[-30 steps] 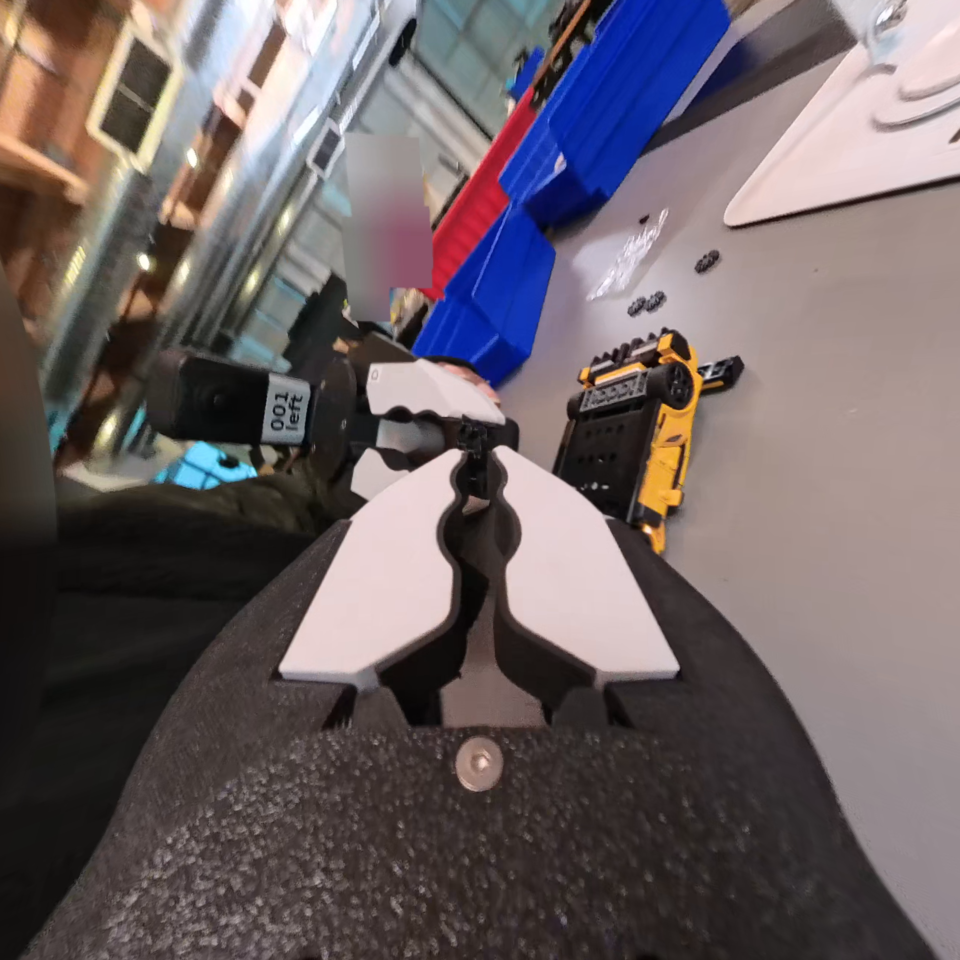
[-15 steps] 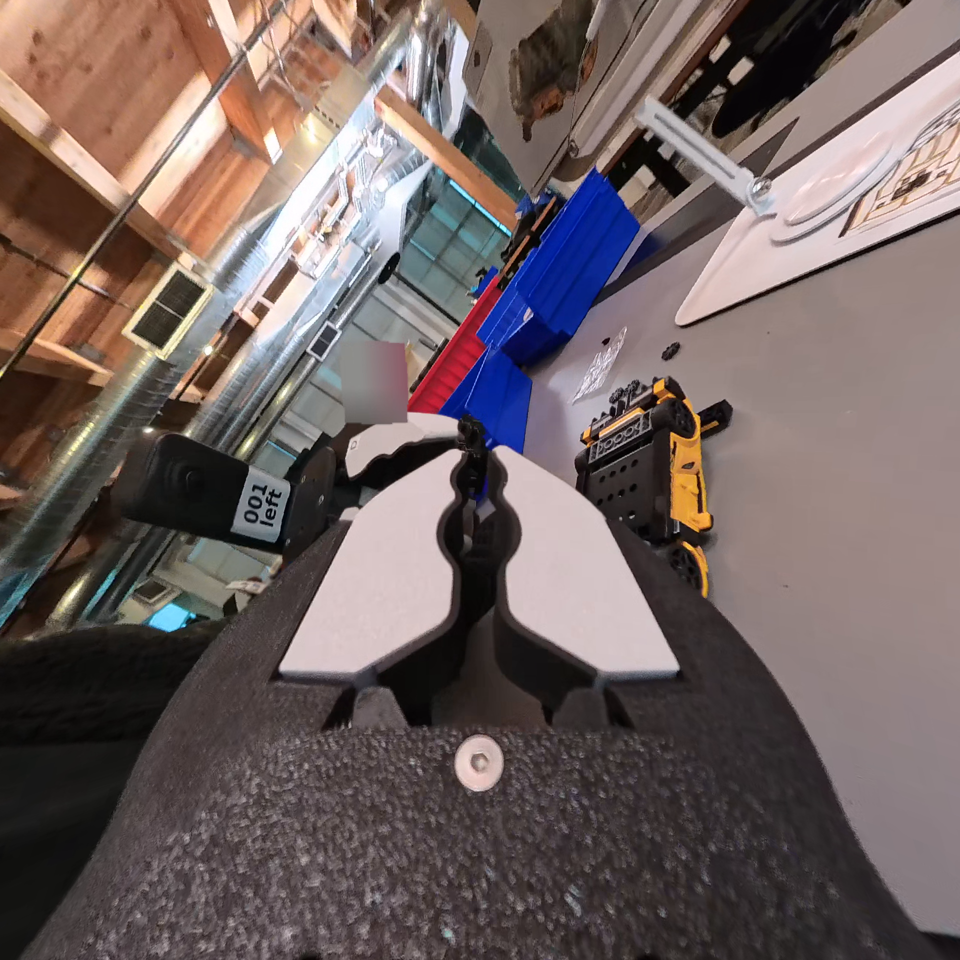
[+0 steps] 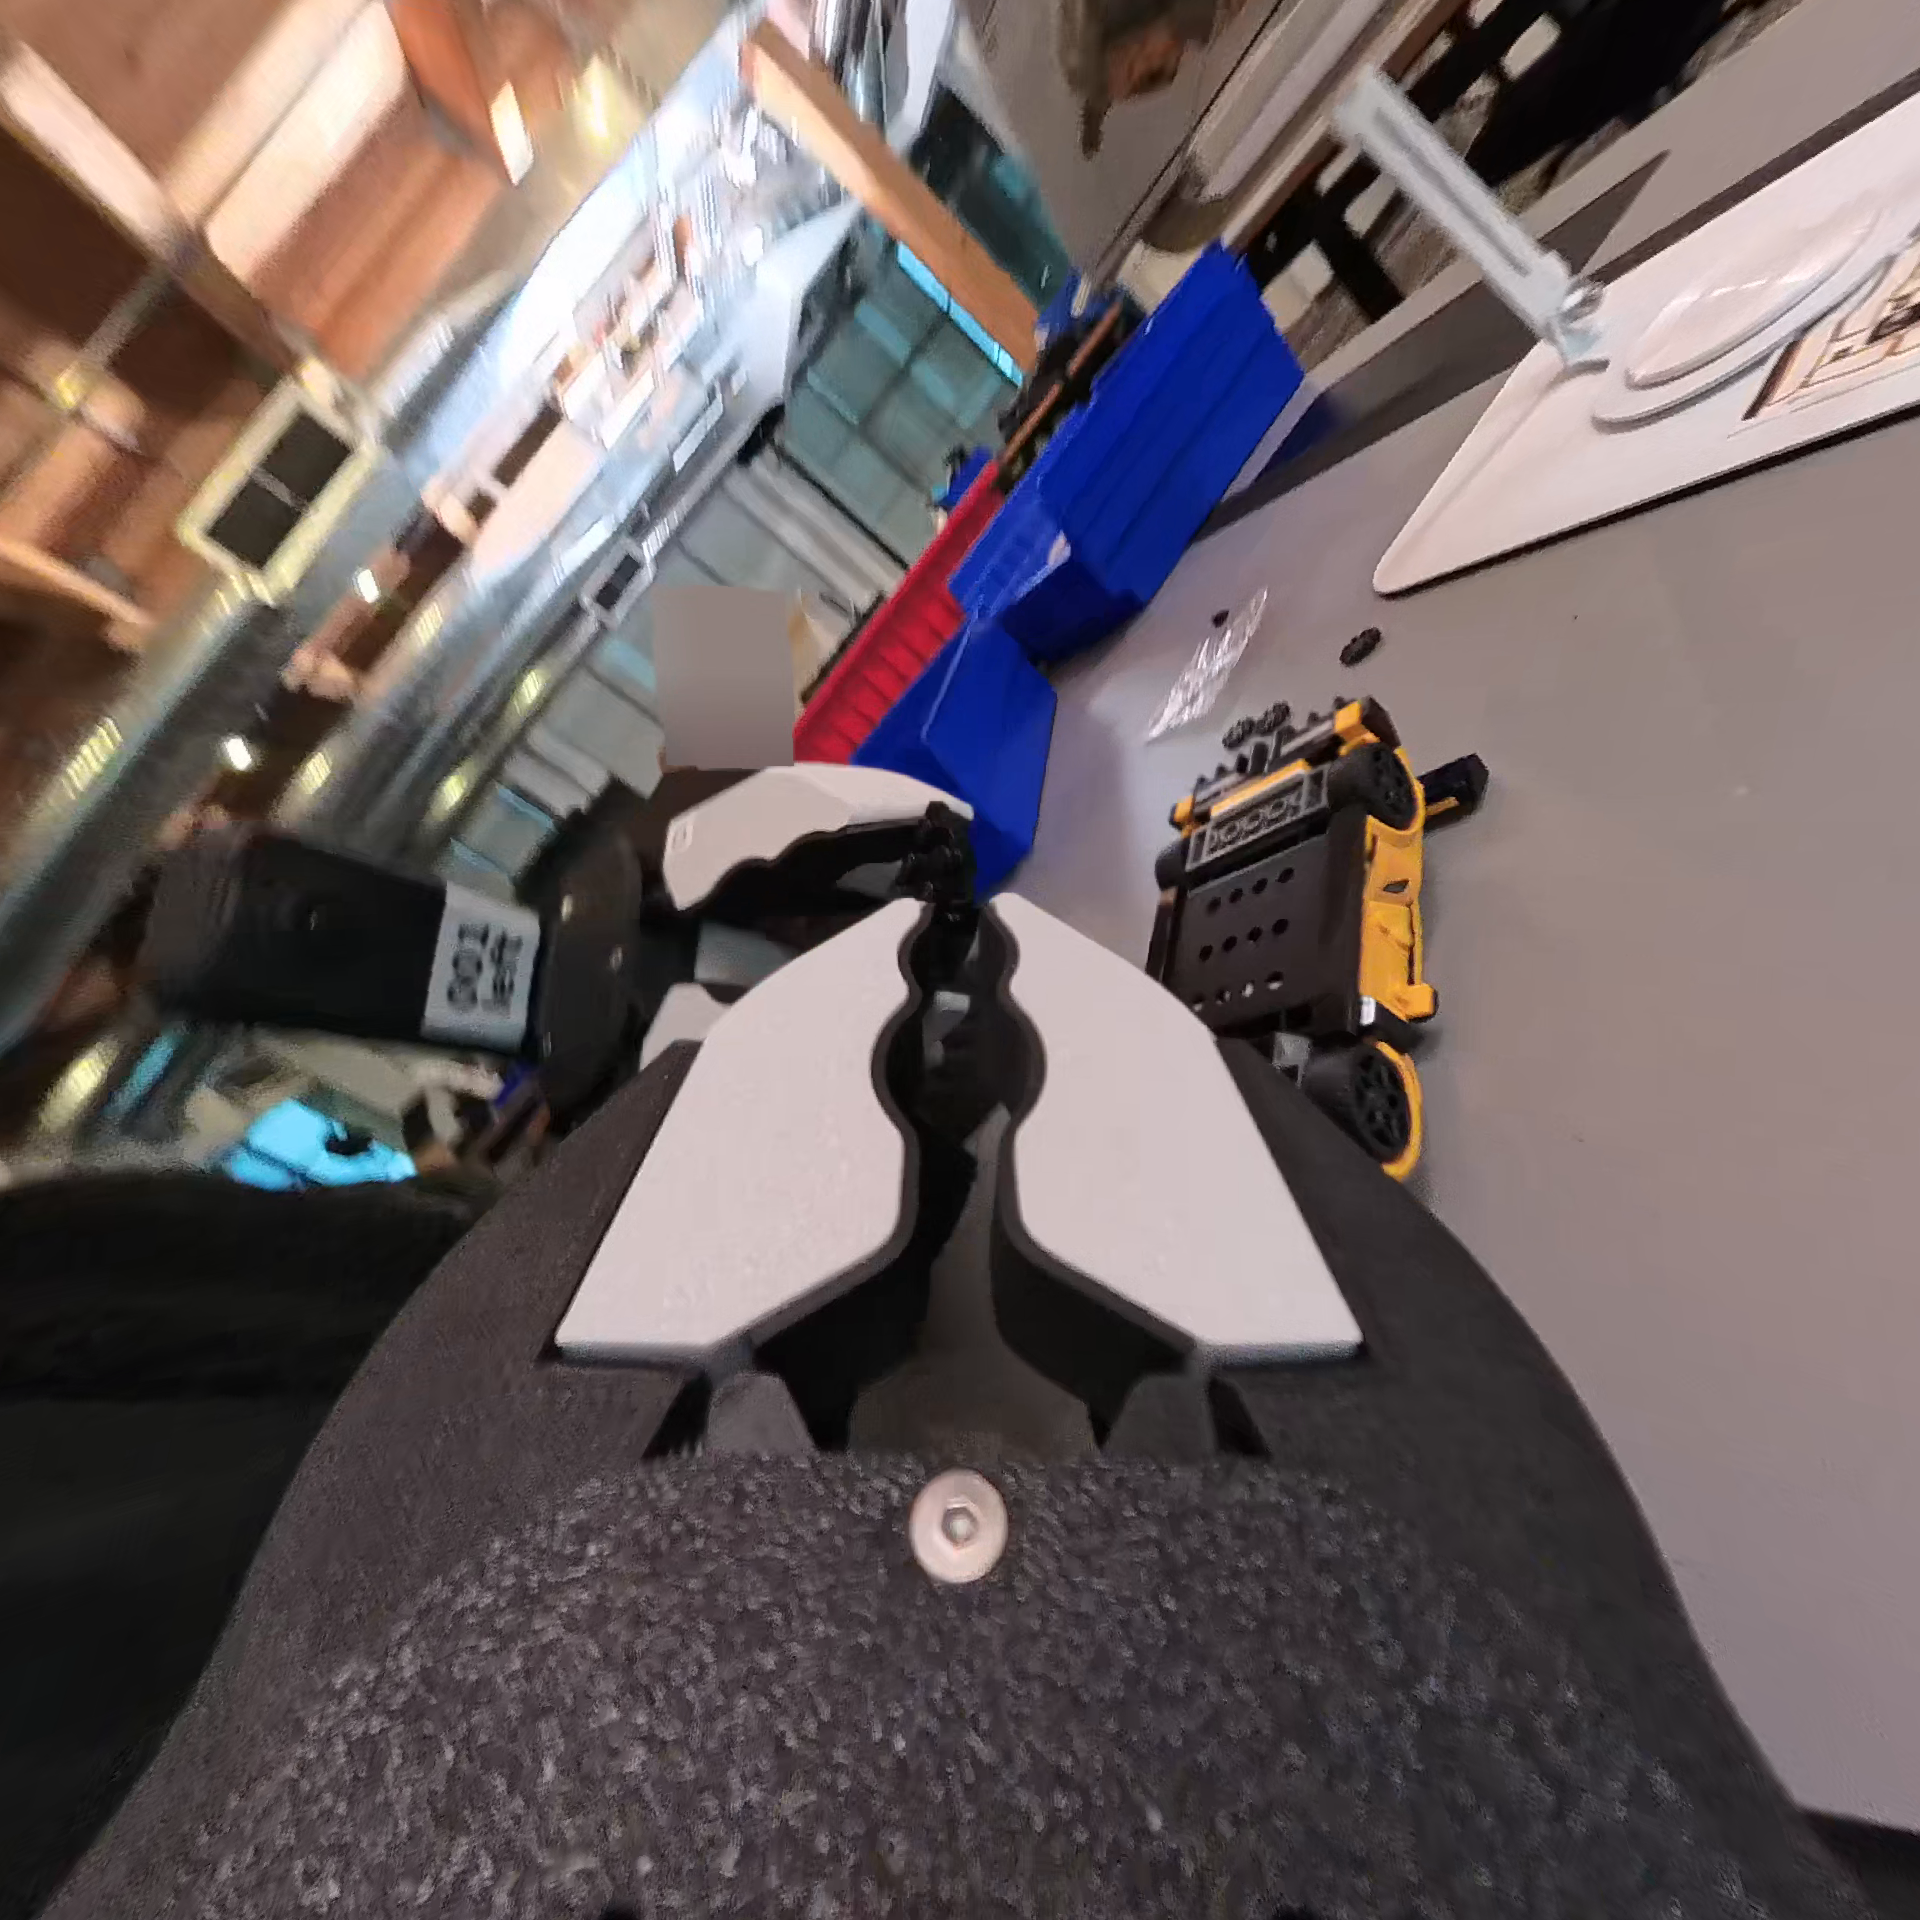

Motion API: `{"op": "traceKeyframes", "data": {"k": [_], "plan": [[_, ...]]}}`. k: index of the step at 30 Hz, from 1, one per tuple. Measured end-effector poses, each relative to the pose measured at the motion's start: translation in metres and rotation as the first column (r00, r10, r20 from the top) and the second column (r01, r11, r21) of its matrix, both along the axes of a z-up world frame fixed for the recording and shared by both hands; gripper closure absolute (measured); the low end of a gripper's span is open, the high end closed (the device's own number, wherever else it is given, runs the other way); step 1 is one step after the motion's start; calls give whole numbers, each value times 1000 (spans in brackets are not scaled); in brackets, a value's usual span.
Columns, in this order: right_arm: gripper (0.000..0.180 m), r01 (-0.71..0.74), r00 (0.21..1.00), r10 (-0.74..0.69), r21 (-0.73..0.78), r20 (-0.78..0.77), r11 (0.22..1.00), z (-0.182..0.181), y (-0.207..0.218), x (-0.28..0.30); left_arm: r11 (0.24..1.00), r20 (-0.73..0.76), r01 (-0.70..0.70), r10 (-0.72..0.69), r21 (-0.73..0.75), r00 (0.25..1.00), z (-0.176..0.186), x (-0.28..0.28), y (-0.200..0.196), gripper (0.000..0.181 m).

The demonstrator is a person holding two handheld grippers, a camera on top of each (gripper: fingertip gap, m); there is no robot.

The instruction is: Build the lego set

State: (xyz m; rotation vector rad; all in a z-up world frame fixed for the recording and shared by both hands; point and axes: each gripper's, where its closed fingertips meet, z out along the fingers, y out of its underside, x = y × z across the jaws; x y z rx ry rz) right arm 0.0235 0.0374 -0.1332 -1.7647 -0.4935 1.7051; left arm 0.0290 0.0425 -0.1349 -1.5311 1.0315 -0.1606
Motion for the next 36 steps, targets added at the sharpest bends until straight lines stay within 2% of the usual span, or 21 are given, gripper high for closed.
{"op": "traceKeyframes", "data": {"k": [4,6,9,13,16,20,27,36], "plan": [[163,-148,981,117,205,156,968,1,-5,12,969,97,199,-186,-144,978,-6,2,-18,152],[162,-251,943,176,258,282,933,-7,-5,15,944,107,267,-251,-192,962,-13,2,-24,153],[162,-360,897,280,198,343,912,-12,-6,12,925,99,316,-301,-212,948,-22,6,-27,153],[164,-437,849,380,85,367,895,-26,-8,7,918,51,324,-321,-227,946,-34,13,-25,153],[172,-455,835,428,-4,345,891,-37,-9,7,917,29,313,-316,-247,948,-45,16,-22,152],[174,-465,824,465,-81,323,881,-45,-6,10,918,18,302,-308,-259,951,-53,17,-20,153],[174,-463,750,484,-166,451,871,-75,5,11,924,-63,227,-258,-308,964,-72,5,-15,146],[173,-405,740,457,-216,493,888,-86,3,7,925,-118,220,-267,-308,957,-81,1,-15,146]]}}
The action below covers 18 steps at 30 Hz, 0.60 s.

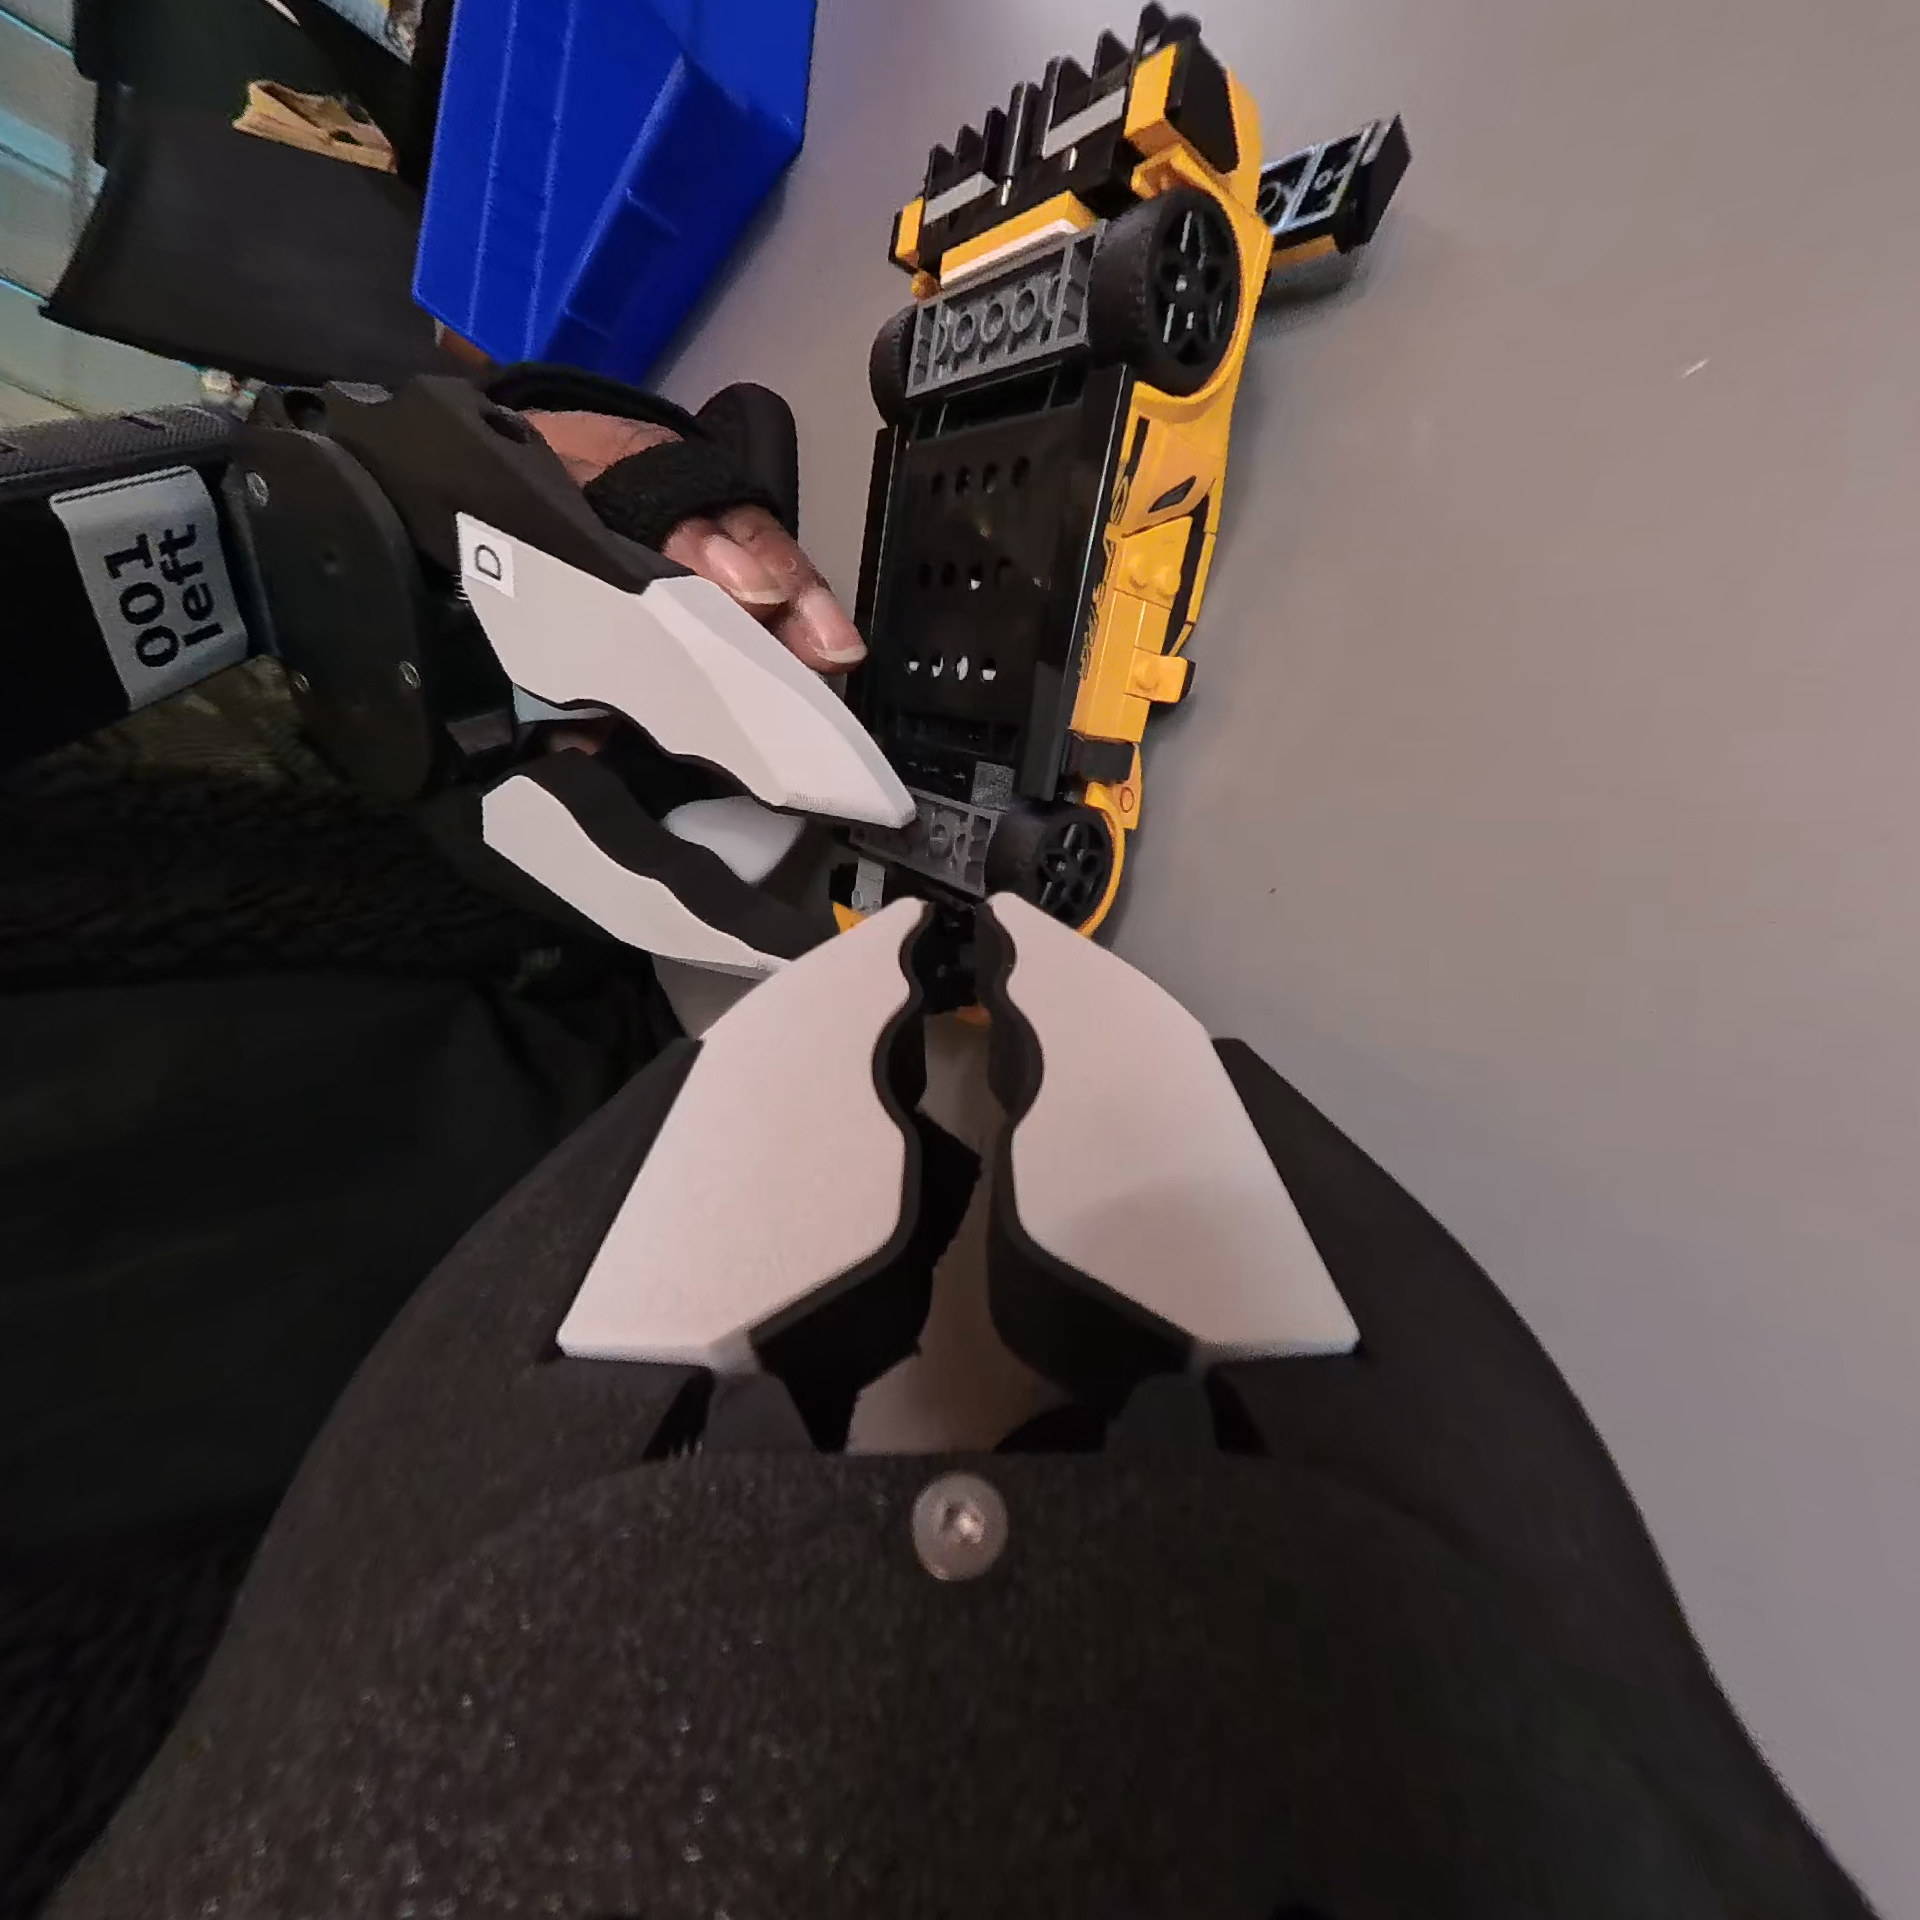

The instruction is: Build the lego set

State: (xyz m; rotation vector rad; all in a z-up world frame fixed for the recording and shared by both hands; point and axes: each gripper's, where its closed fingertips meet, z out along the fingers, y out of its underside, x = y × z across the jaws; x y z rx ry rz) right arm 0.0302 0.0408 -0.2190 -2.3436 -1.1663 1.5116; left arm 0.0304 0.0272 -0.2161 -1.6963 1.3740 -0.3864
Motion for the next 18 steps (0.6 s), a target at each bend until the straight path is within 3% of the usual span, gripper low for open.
{"op": "traceKeyframes", "data": {"k": [18], "plan": [[172,75,995,-83,140,55,987,-7,-4,4,998,-69,20,-16,52,997,-7,2,-5,145]]}}
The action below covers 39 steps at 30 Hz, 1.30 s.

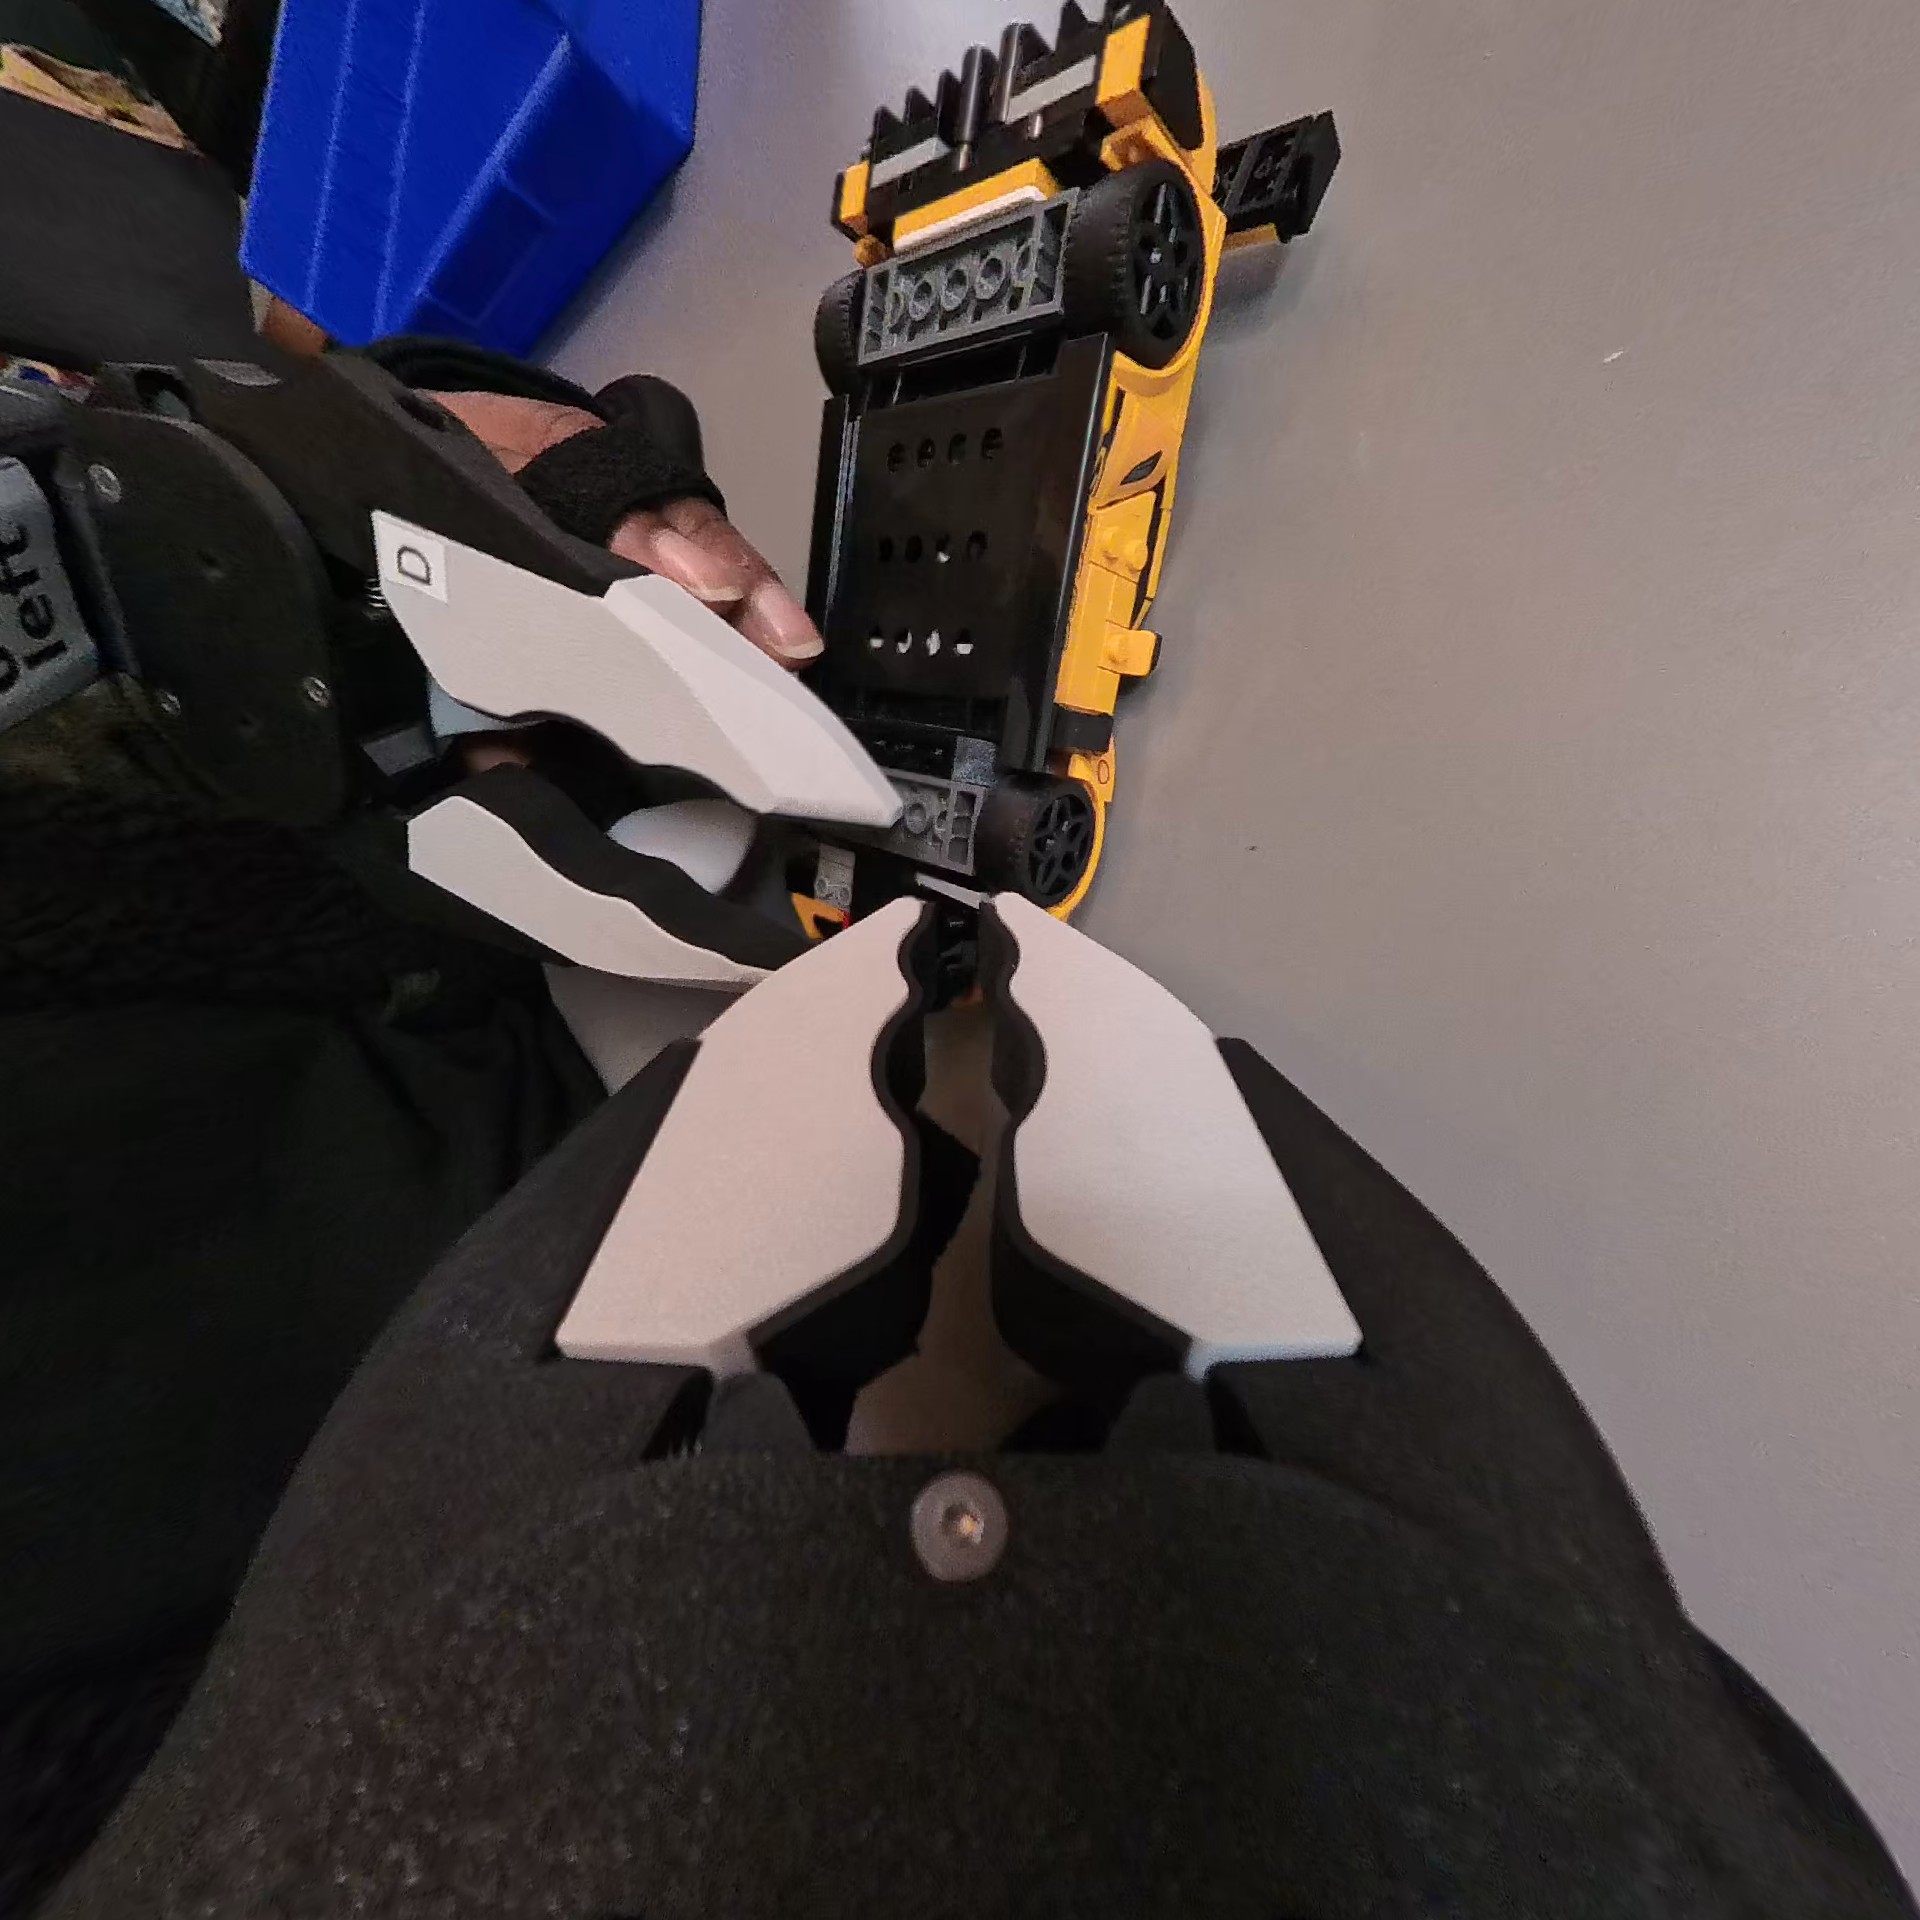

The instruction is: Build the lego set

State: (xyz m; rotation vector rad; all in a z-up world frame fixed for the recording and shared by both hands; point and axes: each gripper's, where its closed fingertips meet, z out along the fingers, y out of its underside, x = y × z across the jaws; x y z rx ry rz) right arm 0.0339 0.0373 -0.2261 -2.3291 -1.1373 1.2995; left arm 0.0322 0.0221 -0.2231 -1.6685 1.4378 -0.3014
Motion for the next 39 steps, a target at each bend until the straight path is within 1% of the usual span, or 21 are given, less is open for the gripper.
{"op": "traceKeyframes", "data": {"k": [4,9,20,23,24,26,30,35,39], "plan": [[172,6,1000,-6,30,6,1000,-1,0,0,998,-25,27,-26,64,999,2,4,-4,155],[172,8,1000,-9,56,19,998,-2,1,0,997,-78,47,-42,57,996,-6,6,-8,159],[171,-6,999,2,101,37,995,-3,0,0,1000,-115,11,-14,-29,993,-10,6,-8,160],[168,-10,999,7,99,34,995,-2,0,0,999,-129,4,-9,-38,992,-10,6,-9,157],[167,-12,999,8,102,35,995,-2,1,1,999,-137,2,-7,-40,991,-11,6,-9,153],[166,-17,999,14,108,32,994,0,4,4,999,-146,1,-6,-35,989,-12,6,-9,153],[167,-71,996,61,158,68,985,0,8,12,1000,-159,3,-8,-30,987,-12,5,-9,155],[167,-173,980,145,214,139,961,-9,1,14,999,-174,24,-27,-22,984,-12,5,-12,156],[164,-216,971,187,212,150,953,-9,-3,11,1000,-188,26,-29,-16,982,-12,5,-13,156]]}}
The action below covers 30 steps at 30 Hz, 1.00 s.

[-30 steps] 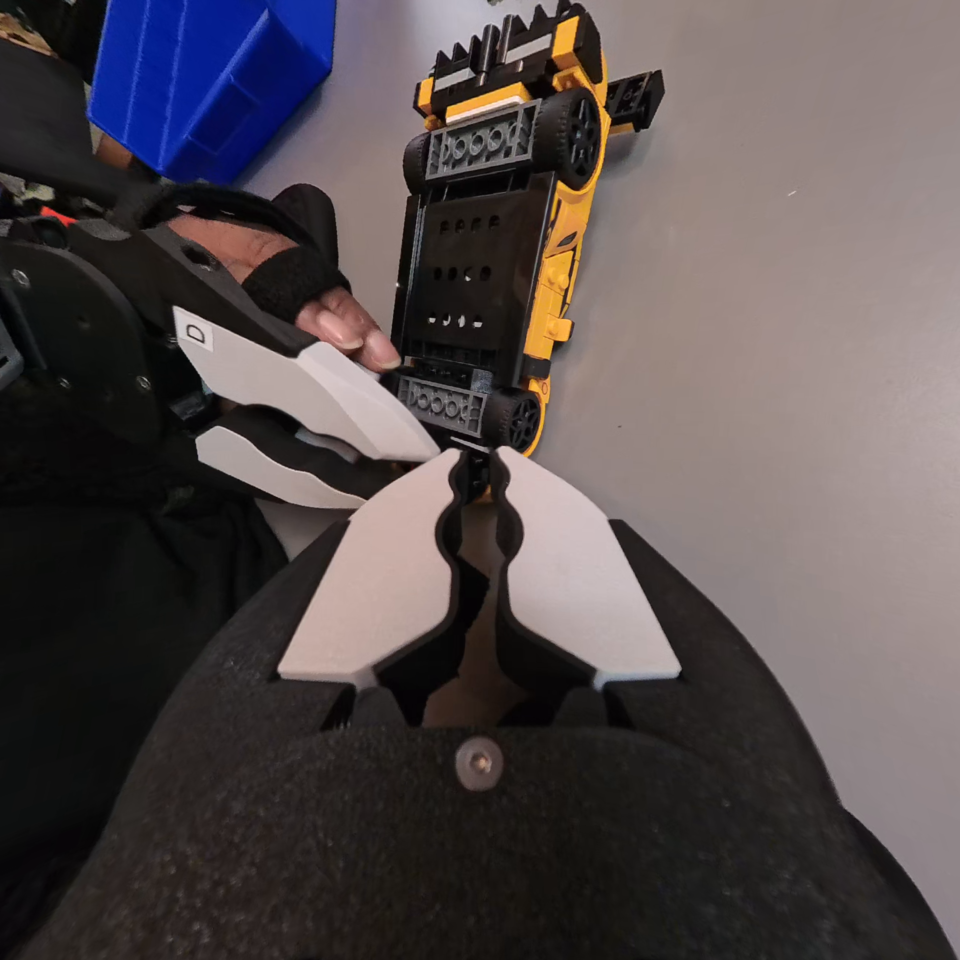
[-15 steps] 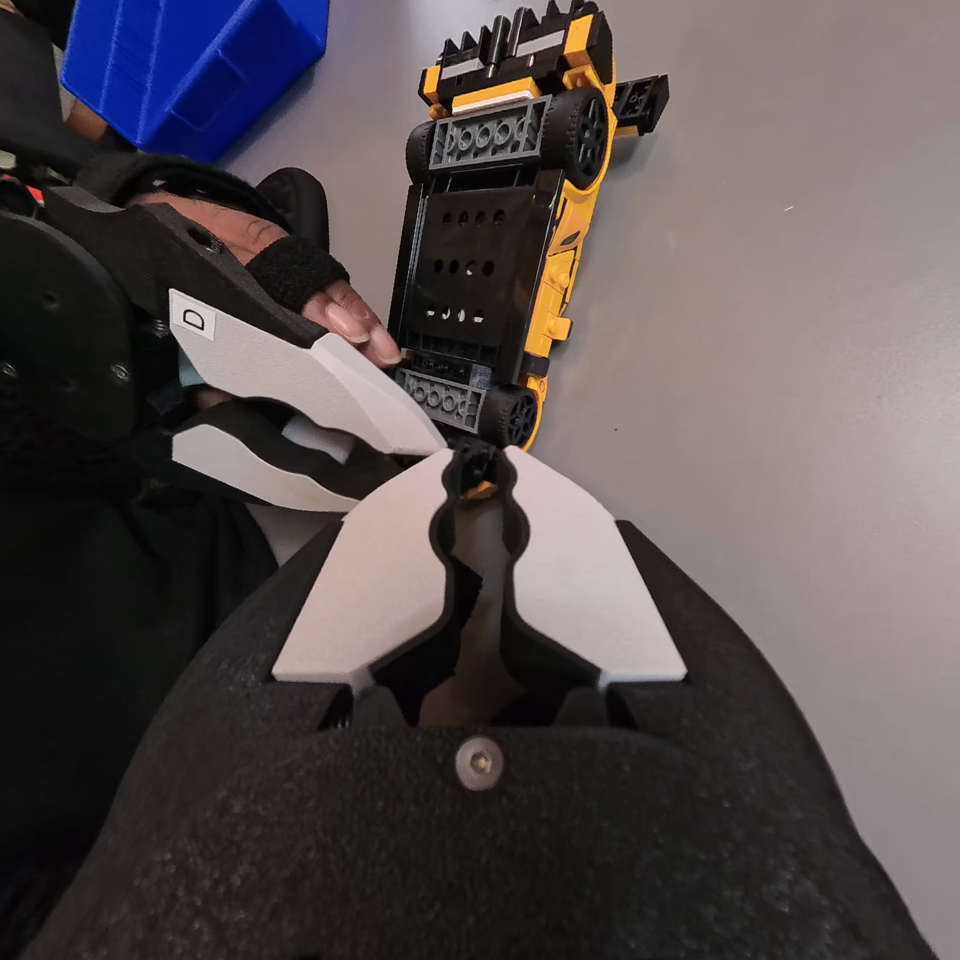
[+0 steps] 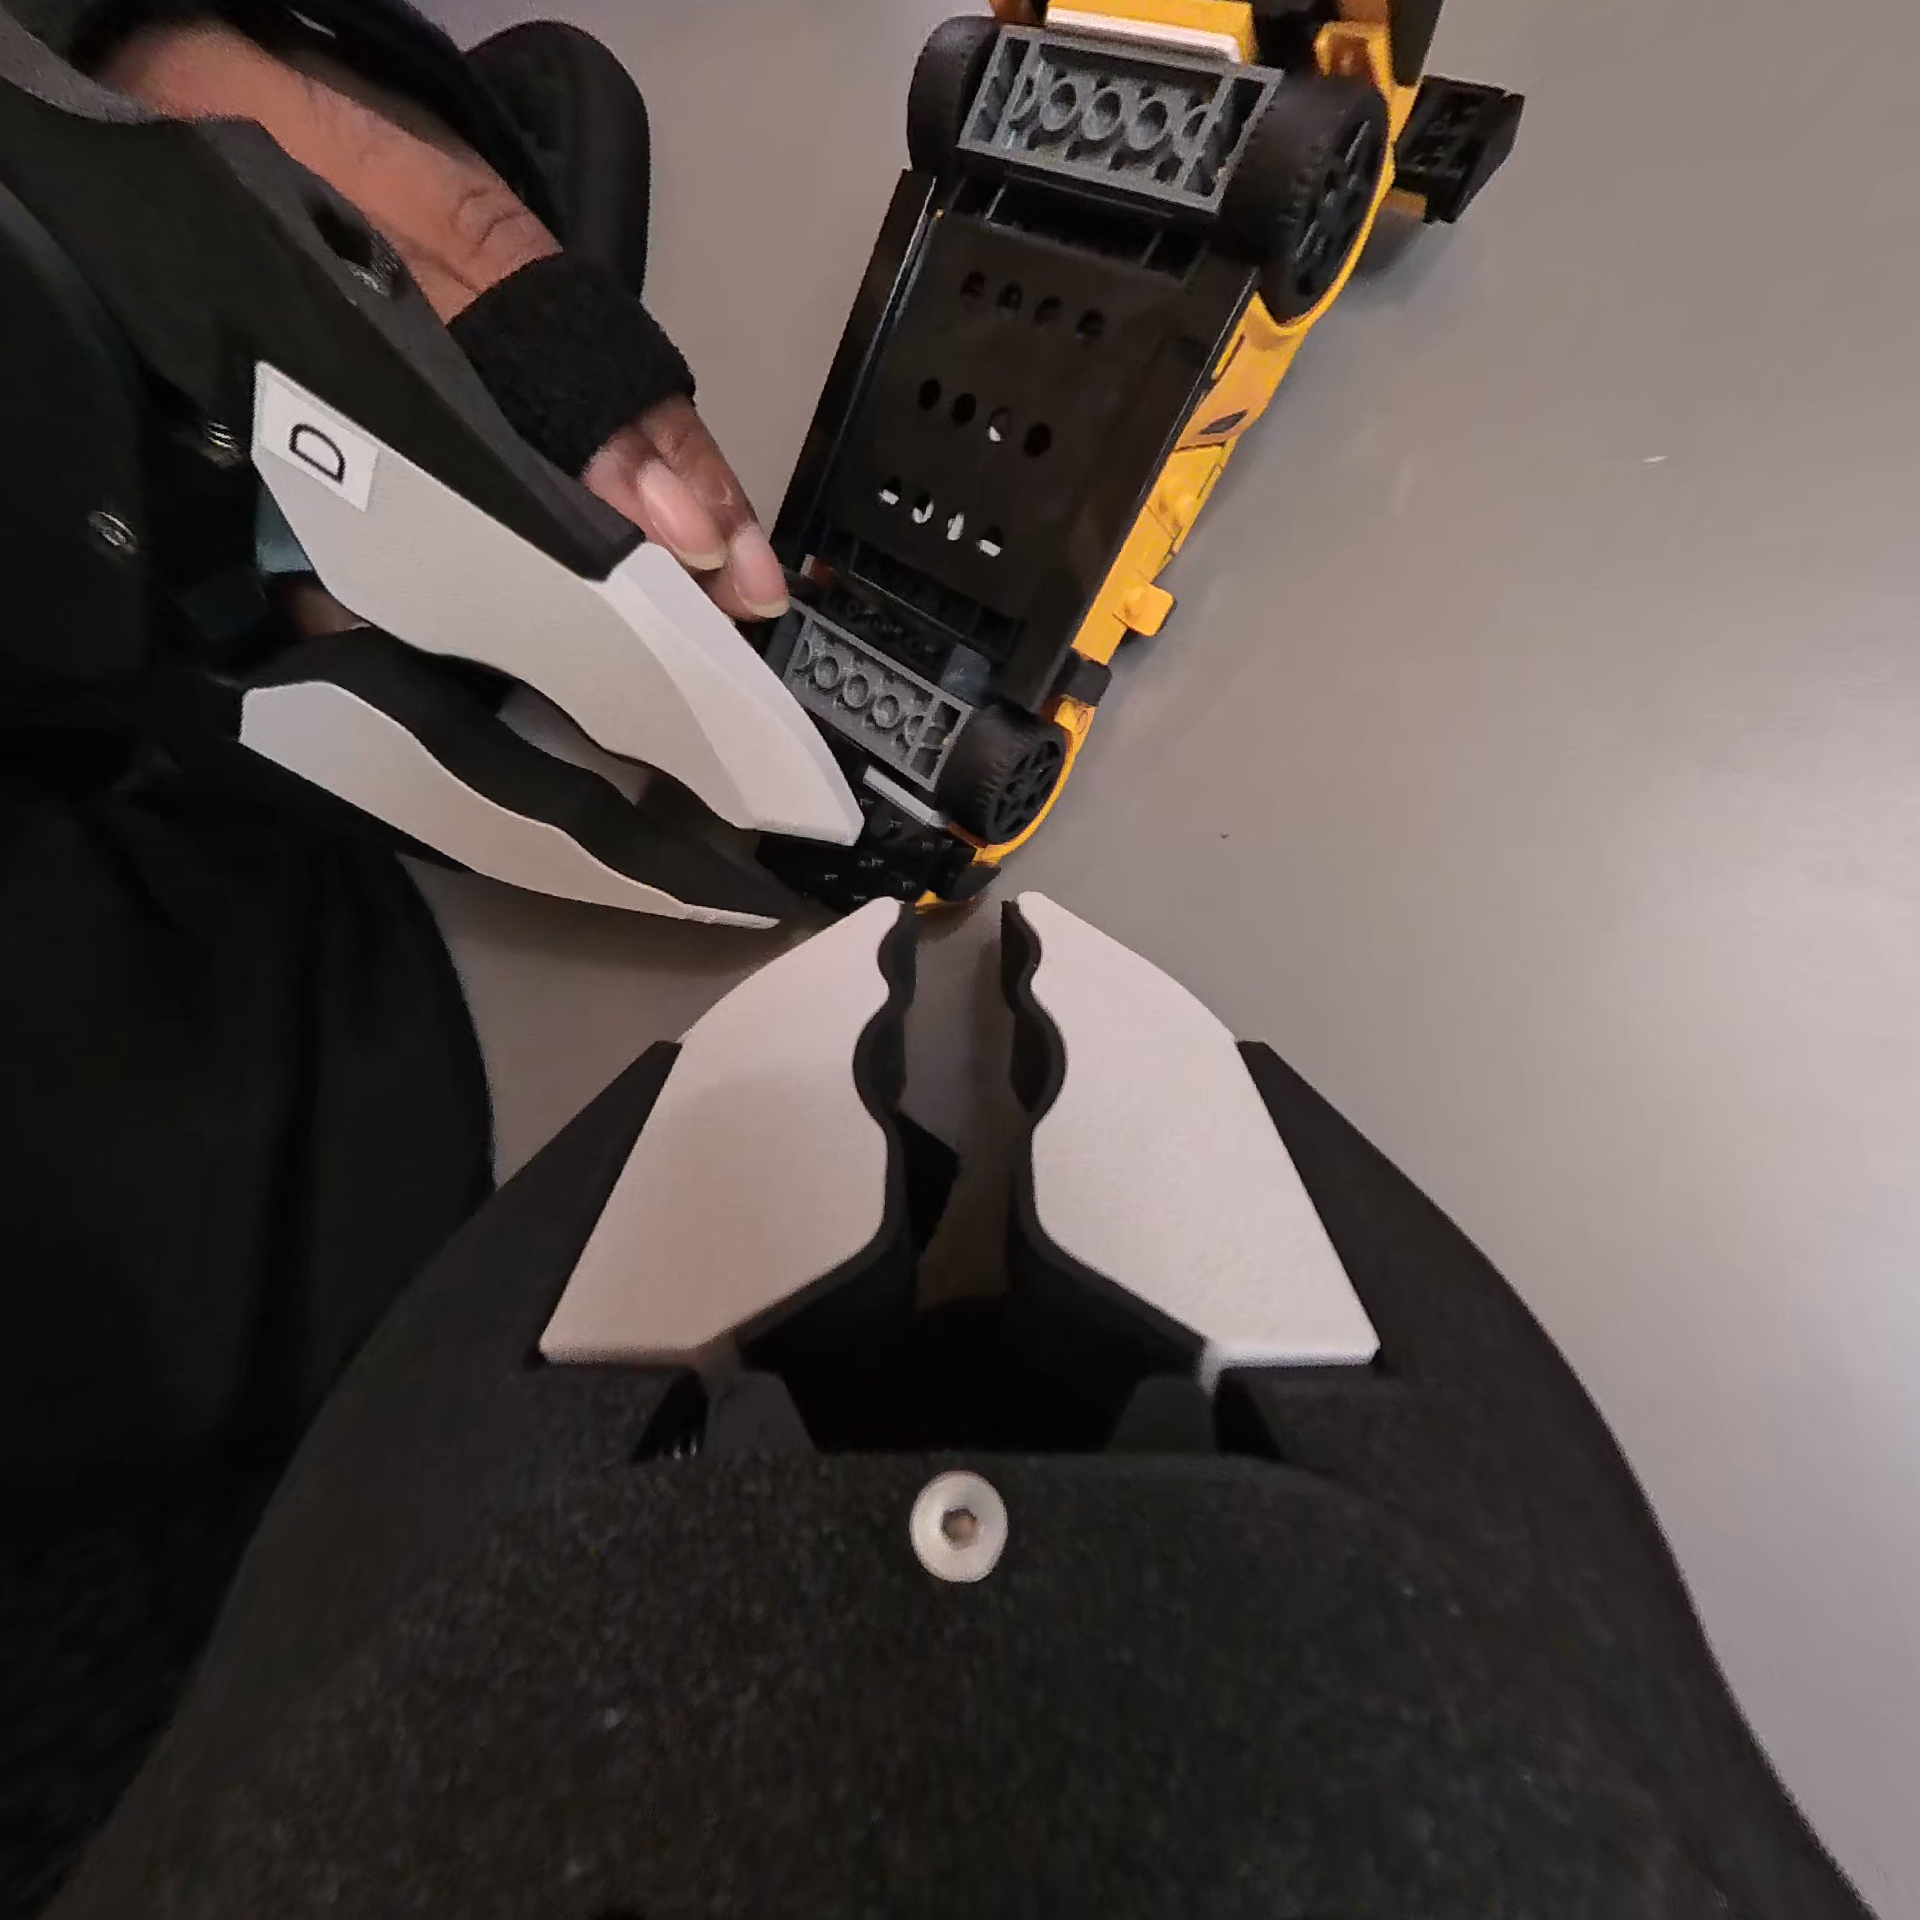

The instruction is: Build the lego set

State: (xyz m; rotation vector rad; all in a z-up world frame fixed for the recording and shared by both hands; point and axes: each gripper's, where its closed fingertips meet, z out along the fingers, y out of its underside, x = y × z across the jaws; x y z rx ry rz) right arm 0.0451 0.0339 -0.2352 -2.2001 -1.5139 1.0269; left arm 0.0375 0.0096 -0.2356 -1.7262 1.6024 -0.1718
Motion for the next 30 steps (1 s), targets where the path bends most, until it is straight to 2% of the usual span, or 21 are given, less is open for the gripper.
{"op": "traceKeyframes", "data": {"k": [11,20,30], "plan": [[157,-34,999,34,-117,-7,992,1,-2,-6,1000,-7,15,-15,15,1000,0,-1,0,157],[154,-34,999,35,-128,10,991,-2,-2,-10,1000,11,15,-16,20,1000,0,-1,1,159],[156,-12,1000,11,-135,-9,991,2,2,-17,1000,29,-14,14,-14,999,0,-5,2,152]]}}
